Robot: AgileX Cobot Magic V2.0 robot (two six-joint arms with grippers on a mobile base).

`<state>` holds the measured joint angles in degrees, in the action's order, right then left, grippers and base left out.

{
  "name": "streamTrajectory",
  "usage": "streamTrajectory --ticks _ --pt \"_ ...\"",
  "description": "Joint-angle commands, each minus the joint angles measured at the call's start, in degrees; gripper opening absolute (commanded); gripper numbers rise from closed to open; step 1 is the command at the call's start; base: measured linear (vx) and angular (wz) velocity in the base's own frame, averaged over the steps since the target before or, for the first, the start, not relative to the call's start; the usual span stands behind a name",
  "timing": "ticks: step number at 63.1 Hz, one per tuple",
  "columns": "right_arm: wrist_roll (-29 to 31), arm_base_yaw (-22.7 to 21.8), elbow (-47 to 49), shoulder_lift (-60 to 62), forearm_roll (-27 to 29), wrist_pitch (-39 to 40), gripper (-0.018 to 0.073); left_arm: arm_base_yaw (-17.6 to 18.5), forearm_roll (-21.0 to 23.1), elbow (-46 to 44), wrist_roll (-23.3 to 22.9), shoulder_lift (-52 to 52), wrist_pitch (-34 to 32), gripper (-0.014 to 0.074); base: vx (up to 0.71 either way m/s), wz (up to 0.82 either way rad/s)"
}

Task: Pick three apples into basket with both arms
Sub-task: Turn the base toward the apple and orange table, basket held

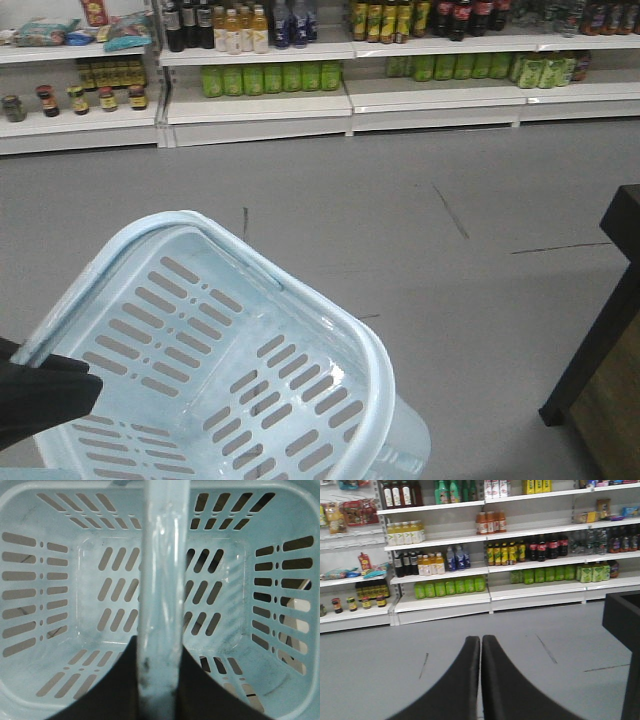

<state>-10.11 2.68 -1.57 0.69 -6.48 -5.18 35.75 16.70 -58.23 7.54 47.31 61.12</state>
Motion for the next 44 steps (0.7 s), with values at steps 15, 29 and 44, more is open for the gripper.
streamTrajectory --ticks 15,29,44 --pt "0.0 -0.4 -0.8 0.7 -0.6 4.4 -0.0004 0.2 2.0 -1.7 -0.4 -0.4 -4.6 -0.0006 0.27 -0.53" --pt "0.0 -0.4 -0.8 0.7 -0.6 4.4 -0.0004 0.2 2.0 -1.7 -0.4 -0.4 -4.6 -0.0006 0.23 -0.6" --pt "0.0 -0.4 -0.8 0.7 -0.6 4.4 -0.0004 0.2 2.0 -1.7 -0.4 -0.4 -4.6 -0.0006 0.2 -0.62"
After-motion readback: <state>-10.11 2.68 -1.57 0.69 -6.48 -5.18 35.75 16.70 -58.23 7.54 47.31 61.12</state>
